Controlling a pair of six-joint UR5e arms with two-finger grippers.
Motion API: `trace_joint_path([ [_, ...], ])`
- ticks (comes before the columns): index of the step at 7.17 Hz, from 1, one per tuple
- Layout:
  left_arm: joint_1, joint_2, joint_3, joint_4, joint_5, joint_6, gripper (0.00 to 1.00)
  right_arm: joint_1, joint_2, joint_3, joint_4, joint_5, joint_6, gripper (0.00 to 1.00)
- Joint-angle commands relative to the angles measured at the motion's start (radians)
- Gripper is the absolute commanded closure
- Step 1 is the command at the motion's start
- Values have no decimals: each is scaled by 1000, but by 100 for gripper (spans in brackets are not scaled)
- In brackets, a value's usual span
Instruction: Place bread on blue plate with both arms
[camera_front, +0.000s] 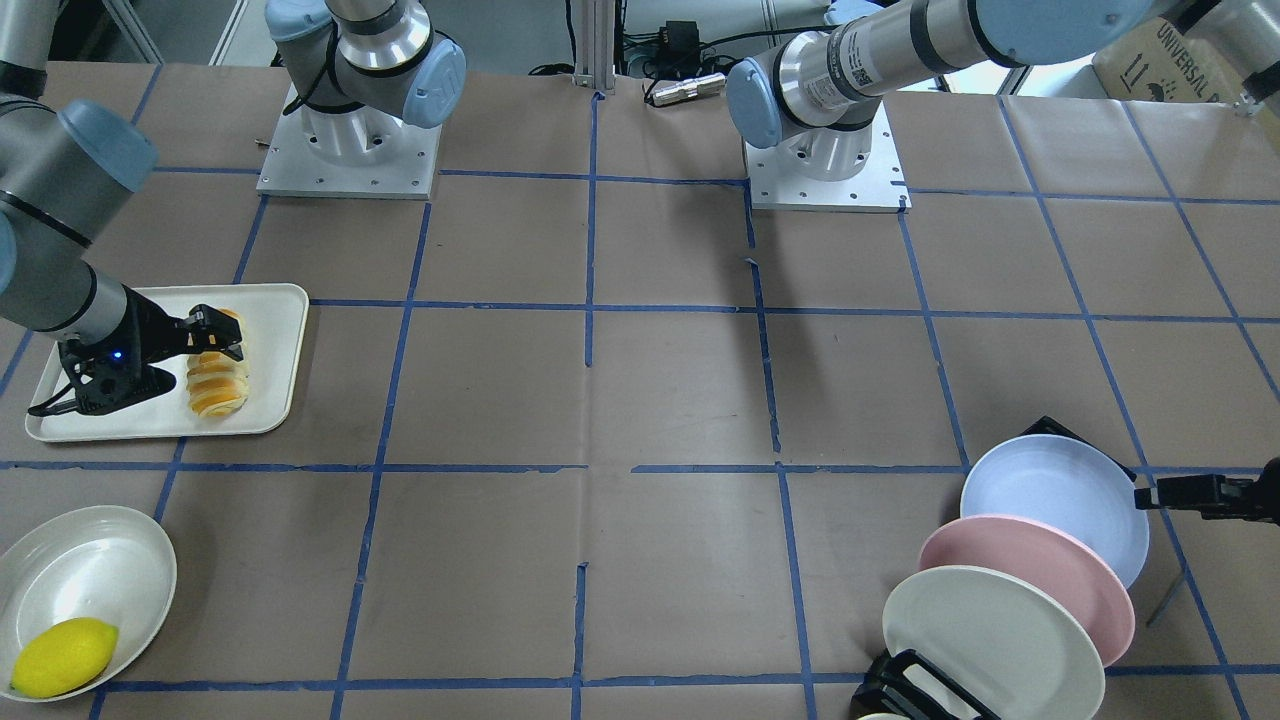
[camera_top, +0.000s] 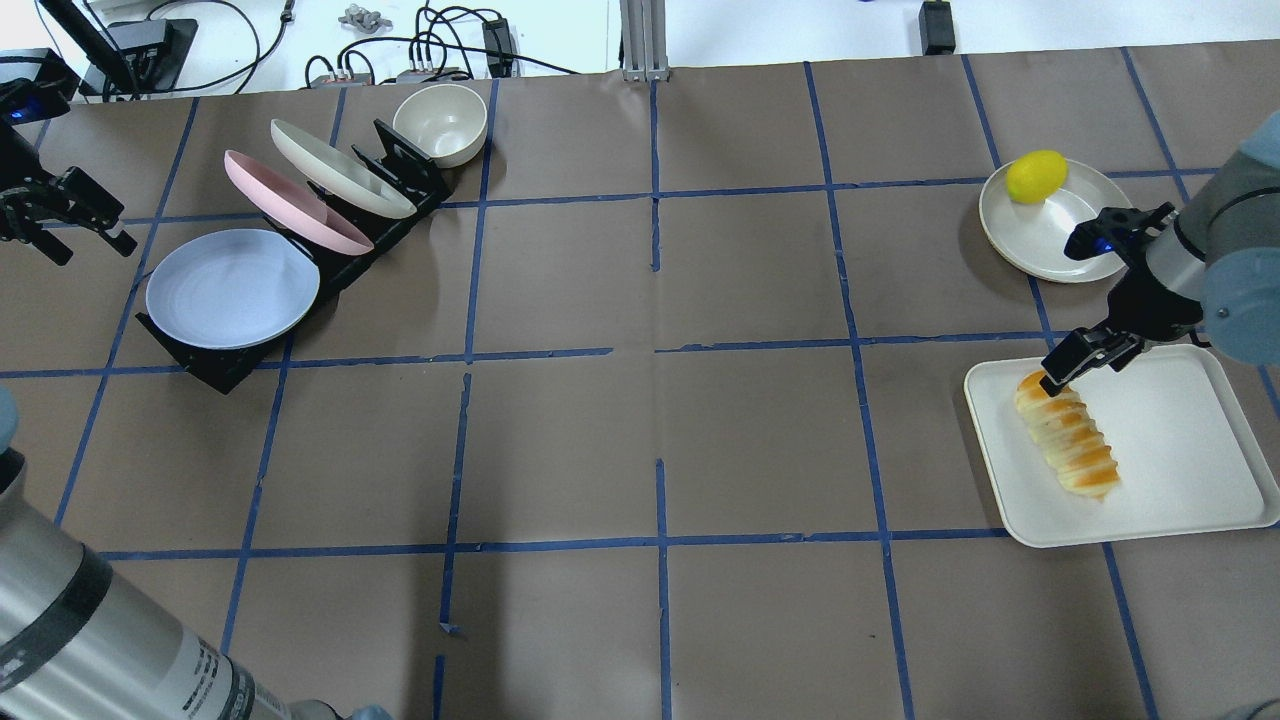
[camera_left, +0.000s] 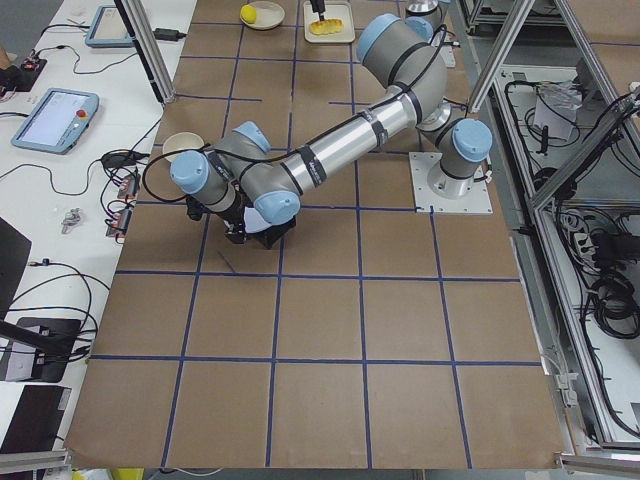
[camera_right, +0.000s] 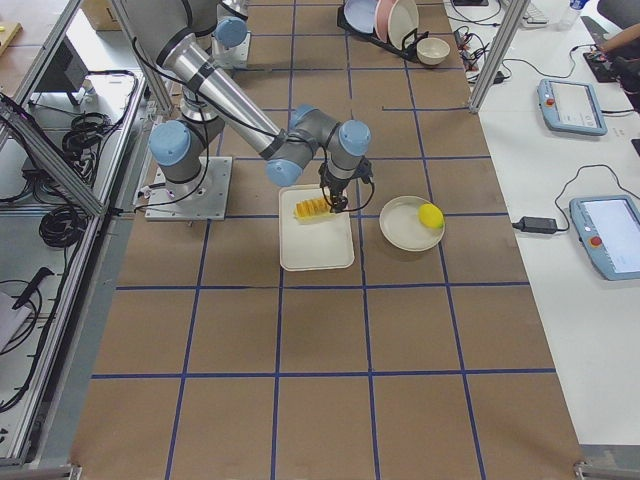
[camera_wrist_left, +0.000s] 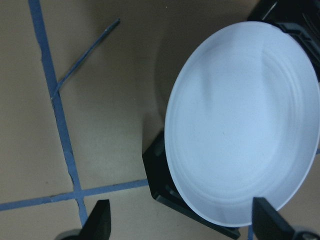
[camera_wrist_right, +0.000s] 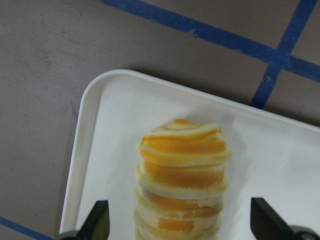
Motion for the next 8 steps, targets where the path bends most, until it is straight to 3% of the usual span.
trace_joint_path([
  [1, -9, -69, 3, 1, -15, 3, 2, 0, 7, 27, -42, -16, 3, 1],
  [2, -12, -72, 14, 1, -13, 3, 30, 0, 7, 27, -44, -16, 5, 8],
  [3, -16, -60, 18, 1, -15, -6, 83, -1, 16, 27, -50, -18, 9, 14],
  [4, -9, -60, 18, 1, -33, 0, 97, -1, 26, 27, -50, -24, 12, 44],
  [5, -15, -46, 18, 1, -71, -2, 98, 0, 31, 28, -42, -68, 38, 85],
  [6, -10, -39, 17, -1, -78, 4, 98, -1, 31, 39, -44, -73, 58, 93],
  [8, -4, 0, 15, -11, -66, 6, 98, 0, 14, 24, -33, -79, 63, 93],
])
